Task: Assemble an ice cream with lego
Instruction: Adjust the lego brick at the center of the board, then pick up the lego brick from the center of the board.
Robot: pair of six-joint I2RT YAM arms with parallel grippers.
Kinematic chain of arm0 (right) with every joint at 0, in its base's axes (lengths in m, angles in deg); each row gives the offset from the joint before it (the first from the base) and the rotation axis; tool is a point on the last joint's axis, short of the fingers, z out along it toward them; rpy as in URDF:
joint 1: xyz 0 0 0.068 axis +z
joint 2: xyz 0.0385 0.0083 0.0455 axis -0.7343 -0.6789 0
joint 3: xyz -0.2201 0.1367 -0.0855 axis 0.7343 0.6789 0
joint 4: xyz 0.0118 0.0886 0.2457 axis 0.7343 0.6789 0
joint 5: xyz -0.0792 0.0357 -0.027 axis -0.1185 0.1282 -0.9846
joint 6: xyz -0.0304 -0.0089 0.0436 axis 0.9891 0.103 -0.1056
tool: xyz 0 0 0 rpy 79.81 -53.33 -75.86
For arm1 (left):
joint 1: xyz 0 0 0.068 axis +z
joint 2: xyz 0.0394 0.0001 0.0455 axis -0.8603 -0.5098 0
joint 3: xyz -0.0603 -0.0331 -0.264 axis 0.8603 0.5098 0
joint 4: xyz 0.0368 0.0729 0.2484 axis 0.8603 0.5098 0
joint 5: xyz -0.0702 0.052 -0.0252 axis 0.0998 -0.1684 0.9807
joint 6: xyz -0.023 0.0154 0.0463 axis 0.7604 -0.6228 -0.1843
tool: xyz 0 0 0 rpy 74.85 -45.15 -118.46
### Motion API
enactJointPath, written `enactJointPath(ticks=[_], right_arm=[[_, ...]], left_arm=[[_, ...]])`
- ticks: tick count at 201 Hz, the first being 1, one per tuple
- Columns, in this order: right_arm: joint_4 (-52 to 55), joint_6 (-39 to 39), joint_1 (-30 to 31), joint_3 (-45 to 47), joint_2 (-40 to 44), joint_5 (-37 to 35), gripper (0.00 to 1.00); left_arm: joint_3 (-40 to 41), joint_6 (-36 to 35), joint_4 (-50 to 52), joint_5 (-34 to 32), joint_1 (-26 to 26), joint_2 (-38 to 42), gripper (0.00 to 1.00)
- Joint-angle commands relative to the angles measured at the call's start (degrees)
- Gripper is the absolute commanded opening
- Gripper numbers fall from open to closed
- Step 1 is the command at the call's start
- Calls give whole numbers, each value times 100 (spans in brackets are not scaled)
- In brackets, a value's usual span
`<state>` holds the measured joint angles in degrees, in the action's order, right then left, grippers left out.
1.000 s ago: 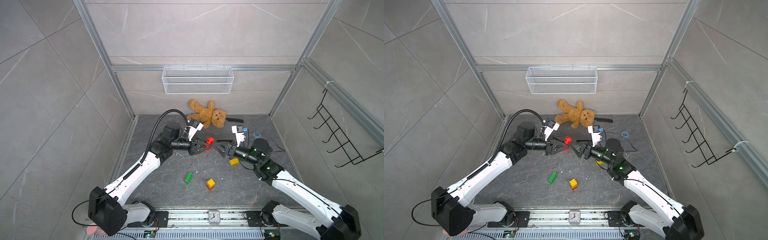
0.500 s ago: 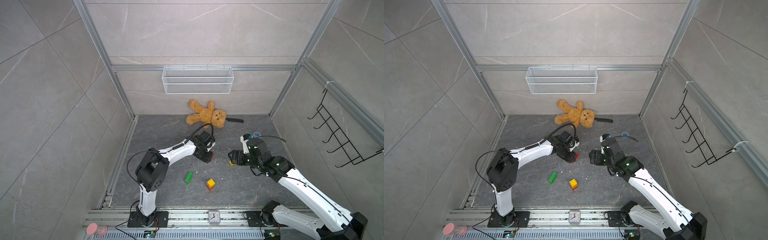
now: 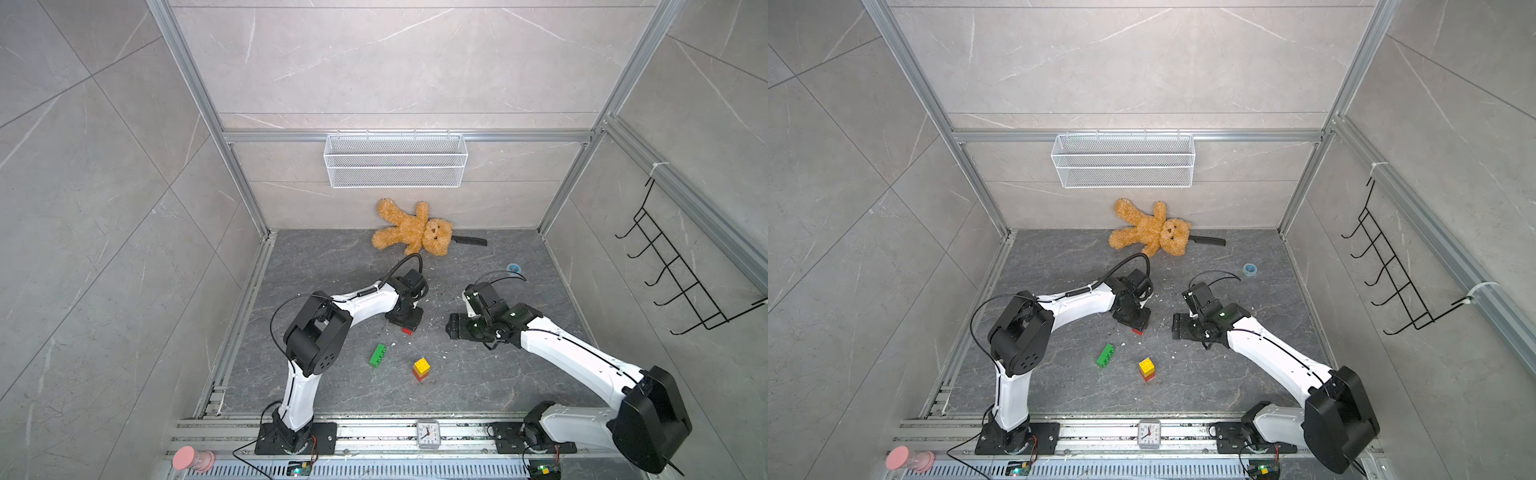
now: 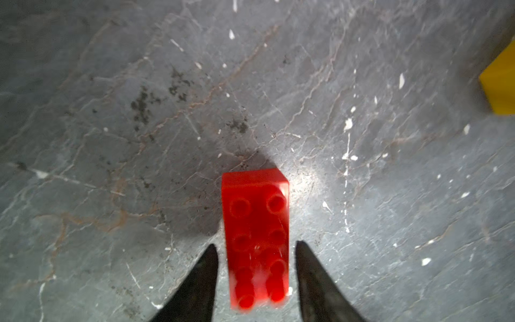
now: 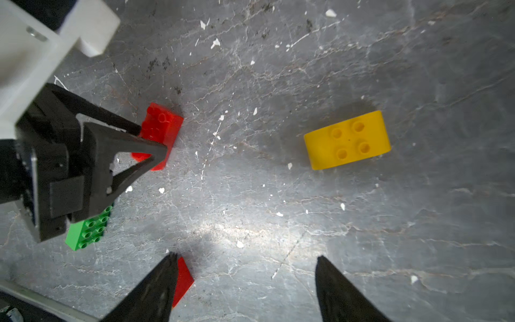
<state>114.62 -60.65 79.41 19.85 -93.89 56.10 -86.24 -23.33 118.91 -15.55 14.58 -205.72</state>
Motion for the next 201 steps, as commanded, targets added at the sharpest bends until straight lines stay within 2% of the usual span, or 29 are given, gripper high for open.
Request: enactJointPath(ticks=[1, 17, 43, 58, 88, 118, 161, 201], right_arm=[[-239, -98, 29, -110, -313, 292, 78], [-219, -89, 75, -285, -545, 328, 78], [-217, -78, 291, -768, -1092, 291, 76], [-269, -103, 432, -1104, -1520, 366, 75], [-412, -164, 660, -1688, -2405, 576, 73], [-307, -171, 831, -2260, -3109, 681, 74], [57, -112, 922, -3139, -4010, 774, 74], [726, 164, 1105, -4118, -4624, 549, 71]], left_arm=[[60, 99, -95, 2, -23, 36, 63], [42, 79, -161, -33, -23, 237, 73], [168, 168, -125, -364, 84, 1013, 79], [681, 363, -408, -358, 381, 1934, 83], [1968, 716, -683, 6, 1380, 3856, 87], [3061, 978, -717, 71, 1939, 5222, 89], [3907, 1238, -632, 107, 2131, 6050, 89], [4206, 1223, -580, 93, 2157, 6294, 89]])
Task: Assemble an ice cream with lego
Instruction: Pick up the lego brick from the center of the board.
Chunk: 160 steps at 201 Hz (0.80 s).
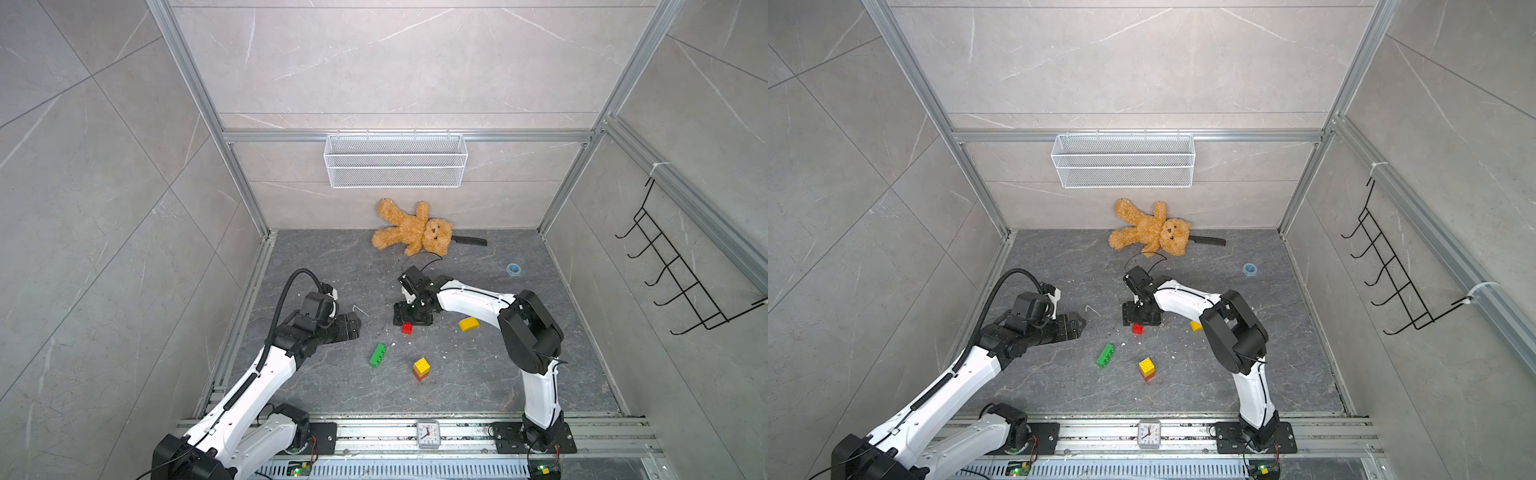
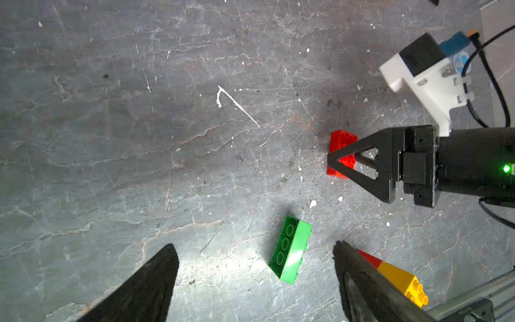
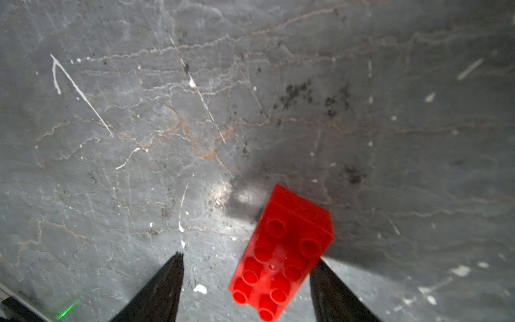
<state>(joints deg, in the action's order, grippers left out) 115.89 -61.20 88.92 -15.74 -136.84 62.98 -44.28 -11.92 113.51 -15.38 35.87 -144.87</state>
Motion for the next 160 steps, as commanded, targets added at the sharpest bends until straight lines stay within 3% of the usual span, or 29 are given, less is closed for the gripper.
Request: enactJointPath(ticks=[1, 29, 62, 160], right_arm=[[612, 225, 156, -578, -340, -146, 71], [1286, 417, 228, -1103, -701, -470, 59], [2073, 663, 364, -1523, -946, -992, 58], [2284, 1047, 625, -2191, -1414, -1564, 49]], left_arm=[[9, 74, -40, 69, 28, 209, 89], [130, 46, -57, 42, 46, 266, 89], [171, 70, -91, 133, 55, 347, 89], [273, 88, -149, 140, 55, 484, 89]])
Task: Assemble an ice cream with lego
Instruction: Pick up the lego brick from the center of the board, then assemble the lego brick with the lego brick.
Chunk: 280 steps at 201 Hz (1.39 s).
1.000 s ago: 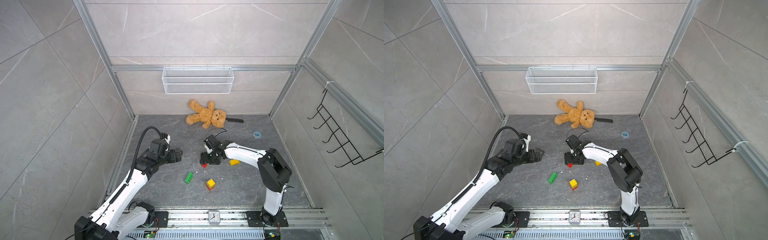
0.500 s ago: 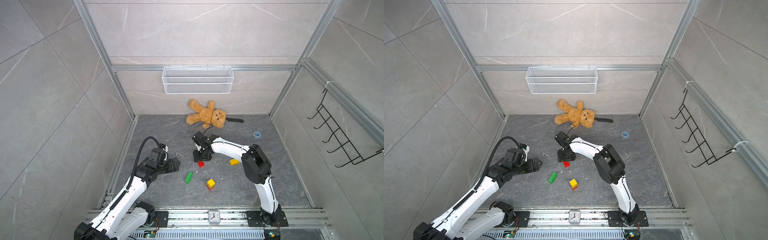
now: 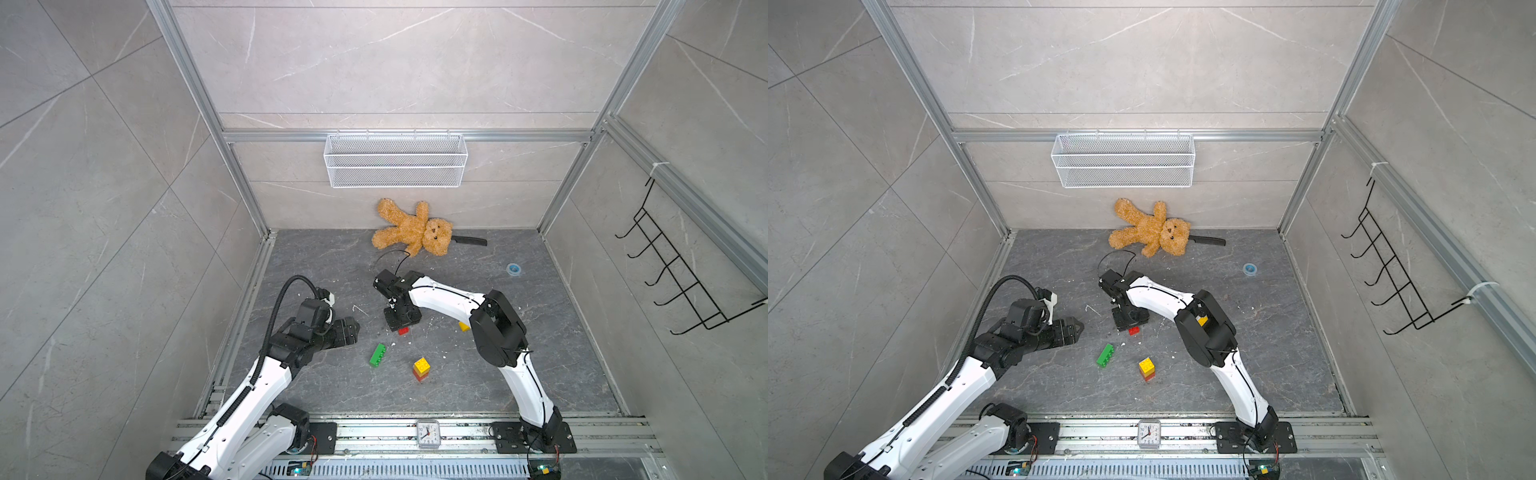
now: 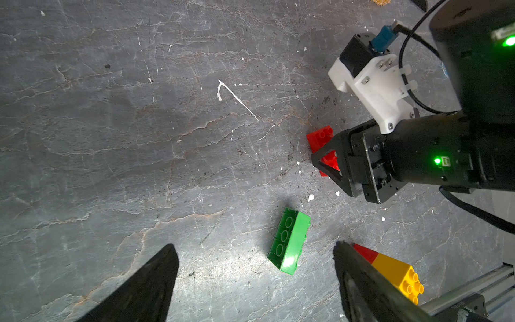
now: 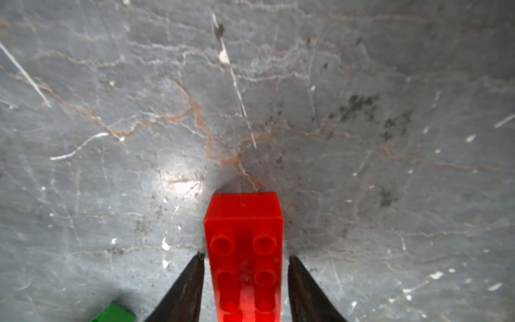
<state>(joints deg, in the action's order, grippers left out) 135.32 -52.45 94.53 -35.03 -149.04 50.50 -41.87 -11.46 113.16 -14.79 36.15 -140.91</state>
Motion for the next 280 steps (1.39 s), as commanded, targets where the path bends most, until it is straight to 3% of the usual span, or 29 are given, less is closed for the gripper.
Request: enactJointPath(ticks=[1, 97, 131, 166, 194, 235, 280], right_arm=[[341, 174, 67, -263, -199, -322, 49], [399, 336, 80, -274, 205, -399, 29], [759, 493, 80, 178, 1364, -235, 24], [1169, 564, 104, 1209, 2840, 375, 19], [1402, 402, 466, 1892, 3420, 308, 16], [1274, -2, 916, 2379, 3444, 226, 9], [1020, -141, 1131, 2513, 3208, 210, 5]], left_arm=[[40, 45, -112, 86, 26, 92, 89], [161, 44, -229, 309, 26, 53, 90], [334, 14, -580, 720, 9, -99, 85], [533, 76, -1138, 1173, -101, -341, 69], [572, 173, -1333, 1123, -418, -513, 61], [546, 252, -1419, 776, -965, -825, 58], [725, 430, -1663, 777, -1011, -916, 56]])
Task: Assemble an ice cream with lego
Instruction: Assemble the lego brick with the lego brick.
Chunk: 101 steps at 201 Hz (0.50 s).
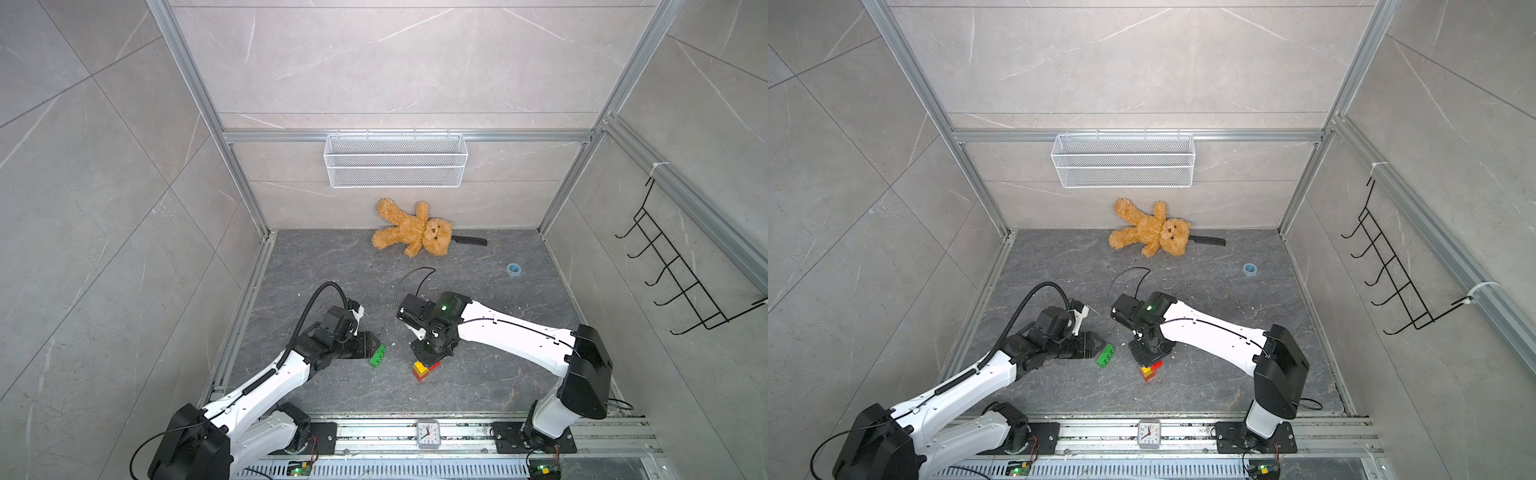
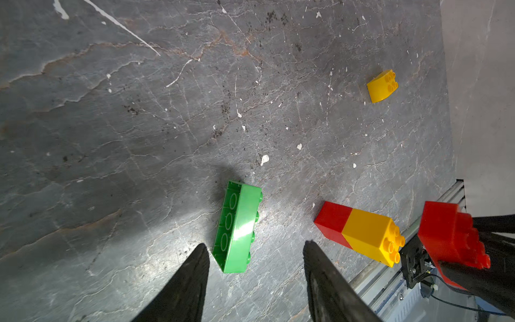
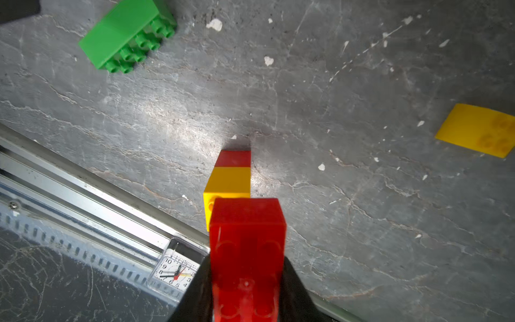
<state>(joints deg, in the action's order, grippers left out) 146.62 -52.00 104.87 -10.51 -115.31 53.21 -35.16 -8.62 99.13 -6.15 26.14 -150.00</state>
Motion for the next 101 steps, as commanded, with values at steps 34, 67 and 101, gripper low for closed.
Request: enactJointPath(ticks=[34, 67, 101], right_arm=[[-261, -174, 163, 9, -356, -45, 4], [-287, -187, 179, 75, -408, -133, 4], [-257, -208, 227, 83, -474, -106, 2]], left_arm=[[61, 147, -246, -121, -10, 0, 56], [123, 168, -236, -171, -10, 105, 56], [125, 170, -216, -165, -11, 154, 55]])
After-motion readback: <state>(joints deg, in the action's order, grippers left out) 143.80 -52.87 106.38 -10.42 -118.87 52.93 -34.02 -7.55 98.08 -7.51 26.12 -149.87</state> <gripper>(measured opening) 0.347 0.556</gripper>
